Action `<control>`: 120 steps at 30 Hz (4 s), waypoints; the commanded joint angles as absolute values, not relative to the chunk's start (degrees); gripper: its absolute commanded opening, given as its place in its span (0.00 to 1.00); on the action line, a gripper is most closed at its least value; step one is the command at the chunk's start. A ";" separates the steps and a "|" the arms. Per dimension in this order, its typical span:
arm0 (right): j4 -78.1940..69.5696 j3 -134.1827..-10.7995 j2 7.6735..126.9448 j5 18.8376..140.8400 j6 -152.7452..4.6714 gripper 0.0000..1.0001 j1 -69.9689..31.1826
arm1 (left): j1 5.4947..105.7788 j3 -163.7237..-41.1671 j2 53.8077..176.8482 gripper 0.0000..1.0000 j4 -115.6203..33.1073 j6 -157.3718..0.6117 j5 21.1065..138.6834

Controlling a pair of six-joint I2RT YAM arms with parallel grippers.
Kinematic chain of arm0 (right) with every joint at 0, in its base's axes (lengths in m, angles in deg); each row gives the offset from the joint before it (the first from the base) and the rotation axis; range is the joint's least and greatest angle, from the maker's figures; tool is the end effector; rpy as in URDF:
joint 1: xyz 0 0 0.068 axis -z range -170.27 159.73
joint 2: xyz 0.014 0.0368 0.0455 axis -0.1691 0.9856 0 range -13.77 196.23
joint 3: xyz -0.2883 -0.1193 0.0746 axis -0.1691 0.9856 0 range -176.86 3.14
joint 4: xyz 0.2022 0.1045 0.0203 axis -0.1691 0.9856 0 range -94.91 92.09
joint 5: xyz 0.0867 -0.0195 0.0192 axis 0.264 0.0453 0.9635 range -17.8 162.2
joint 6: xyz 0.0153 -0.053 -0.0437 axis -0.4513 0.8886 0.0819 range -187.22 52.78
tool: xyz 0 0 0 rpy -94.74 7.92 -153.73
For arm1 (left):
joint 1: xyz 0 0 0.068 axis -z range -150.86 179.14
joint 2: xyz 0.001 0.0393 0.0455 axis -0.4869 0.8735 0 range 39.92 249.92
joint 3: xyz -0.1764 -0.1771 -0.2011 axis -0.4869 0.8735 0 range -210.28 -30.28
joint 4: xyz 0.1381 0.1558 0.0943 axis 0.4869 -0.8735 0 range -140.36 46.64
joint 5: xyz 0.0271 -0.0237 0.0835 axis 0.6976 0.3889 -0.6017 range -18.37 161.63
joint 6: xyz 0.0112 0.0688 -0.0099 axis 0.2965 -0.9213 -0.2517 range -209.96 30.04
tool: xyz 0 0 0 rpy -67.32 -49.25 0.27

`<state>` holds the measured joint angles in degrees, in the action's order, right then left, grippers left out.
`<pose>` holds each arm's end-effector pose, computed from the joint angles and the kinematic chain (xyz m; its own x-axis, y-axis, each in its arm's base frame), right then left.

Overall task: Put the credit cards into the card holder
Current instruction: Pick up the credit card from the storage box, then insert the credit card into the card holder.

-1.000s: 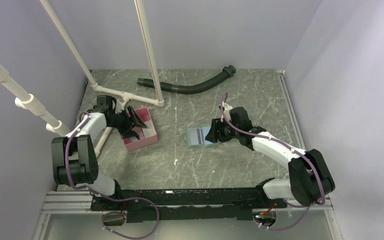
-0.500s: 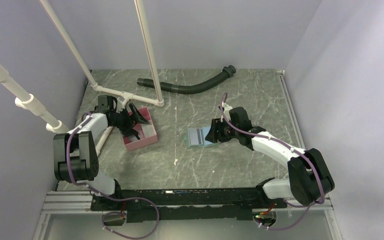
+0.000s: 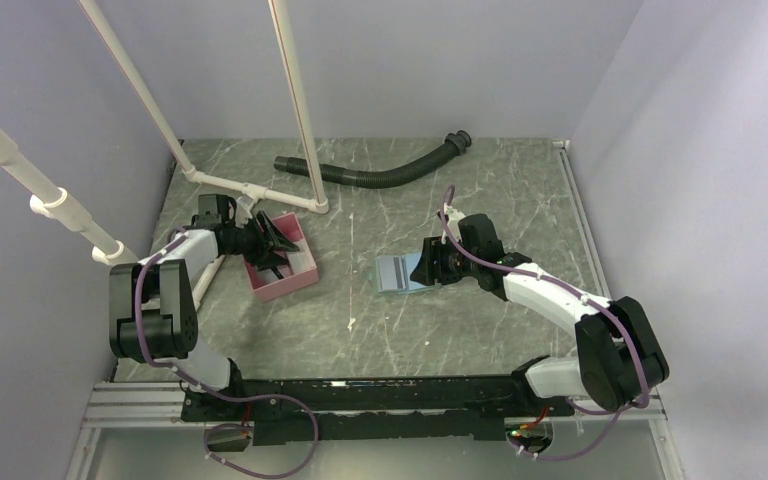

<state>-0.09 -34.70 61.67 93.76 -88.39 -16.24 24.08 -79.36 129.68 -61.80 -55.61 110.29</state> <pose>0.2047 0.1233 0.2505 -0.8006 -0.0166 -0.5990 -0.3884 0.7756 0.4976 0.2799 -0.0113 0.2338 -0.8472 -0.5172 -0.1214 -0.2754 0.6229 -0.7322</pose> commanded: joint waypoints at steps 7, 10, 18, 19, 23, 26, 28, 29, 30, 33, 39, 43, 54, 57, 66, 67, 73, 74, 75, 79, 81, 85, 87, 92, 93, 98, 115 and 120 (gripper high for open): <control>-2.44 -36.45 62.02 94.31 -88.32 0.55 -16.37 | 24.31 -80.37 127.72 0.46 -62.34 -55.87 111.37; -2.45 -36.43 62.08 94.33 -88.24 0.55 -16.37 | 24.35 -80.46 127.80 0.42 -62.52 -55.95 111.16; -2.45 -36.63 62.10 94.43 -88.32 0.55 -16.37 | 24.30 -81.27 127.32 0.26 -64.58 -57.03 110.14; -2.45 -36.60 62.10 94.38 -88.32 0.55 -16.37 | 24.30 -81.31 127.10 0.25 -64.90 -57.19 109.98; -2.49 -36.52 62.02 94.41 -88.32 0.55 -16.37 | 24.31 -81.65 126.52 0.20 -66.11 -57.71 109.44; -2.45 -36.51 61.95 94.51 -88.30 0.55 -16.36 | 24.30 -81.98 126.04 0.10 -67.58 -58.02 108.43; -2.40 -36.46 61.89 94.38 -88.32 0.55 -16.33 | 24.34 -82.40 125.56 0.08 -68.95 -58.64 107.85; -2.32 -36.50 61.87 94.43 -88.36 0.55 -16.36 | 24.31 -82.66 125.27 0.07 -69.94 -59.00 107.37; -2.35 -36.50 61.89 94.43 -88.40 0.55 -16.37 | 24.30 -82.92 124.87 0.06 -70.86 -59.40 106.81; -2.36 -36.62 61.89 94.50 -88.49 0.55 -16.46 | 24.30 -83.54 123.80 0.04 -73.52 -60.60 105.27; -1.97 -37.06 62.07 94.43 -88.66 0.55 -16.91 | 24.35 -86.55 122.60 0.00 -80.87 -62.36 101.57; -1.12 -37.82 62.49 94.09 -88.58 0.55 -17.39 | 24.30 -90.28 120.62 0.00 -87.21 -63.13 97.69; 5.49 -45.35 63.53 99.58 -89.19 0.59 -19.85 | 25.12 -91.73 111.40 0.00 -73.14 -57.80 125.92; 4.20 -48.37 63.62 108.72 -92.51 0.64 -19.83 | 27.19 -89.38 110.17 0.00 -64.04 -55.61 133.57; -13.28 -50.56 59.87 124.72 -110.14 0.60 -19.89 | 38.49 -83.11 105.26 0.00 -40.15 -48.00 141.70; -15.62 -50.15 59.14 125.66 -111.82 0.58 -19.89 | 39.41 -83.43 105.13 0.00 -40.70 -49.27 141.67; -27.13 -48.66 57.16 129.85 -117.99 0.54 -19.95 | 42.31 -84.19 106.63 0.00 -39.61 -50.15 142.71; -28.16 -48.55 56.77 129.96 -118.47 0.53 -20.13 | 42.63 -84.30 106.89 0.00 -39.84 -50.46 142.52; -28.01 -48.60 56.43 129.77 -118.18 0.53 -20.37 | 43.04 -84.51 107.24 0.00 -40.18 -50.83 142.34; -22.47 -50.46 56.64 127.41 -113.57 0.52 -22.09 | 45.08 -85.13 107.94 0.00 -40.83 -51.63 140.92; -22.91 -50.36 57.05 126.85 -113.49 0.51 -22.77 | 46.34 -85.77 108.12 0.00 -41.96 -52.34 139.72; -21.45 -50.13 57.82 124.40 -112.44 0.48 -23.97 | 48.55 -86.70 107.29 0.00 -42.66 -52.35 137.04; -21.30 -49.44 57.97 123.05 -112.63 0.46 -24.10 | 49.17 -87.29 106.89 0.00 -42.64 -51.45 135.93; -18.36 -49.12 57.96 120.08 -112.54 0.40 -24.10 | 50.37 -89.62 105.99 0.00 -46.73 -51.30 132.89; -16.49 -49.21 57.73 118.78 -111.69 0.42 -24.02 | 50.40 -90.31 105.94 0.00 -48.41 -51.70 131.96; -9.82 -49.44 56.52 113.71 -109.10 0.47 -23.78 | 50.41 -94.18 106.40 0.00 -57.43 -52.87 126.72; -30.19 -46.29 57.98 123.30 -125.90 0.07 -23.31 | 50.41 -92.85 108.10 0.00 -57.31 -49.32 126.40; -22.96 -46.97 58.62 118.58 -138.81 0.00 -21.48 | 50.23 -97.92 112.42 0.23 -64.91 -48.15 124.72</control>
<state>-23.06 -46.31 58.35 121.23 -126.12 -23.04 49.96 -93.74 109.59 -60.29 -49.69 125.63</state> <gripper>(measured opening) 0.009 0.088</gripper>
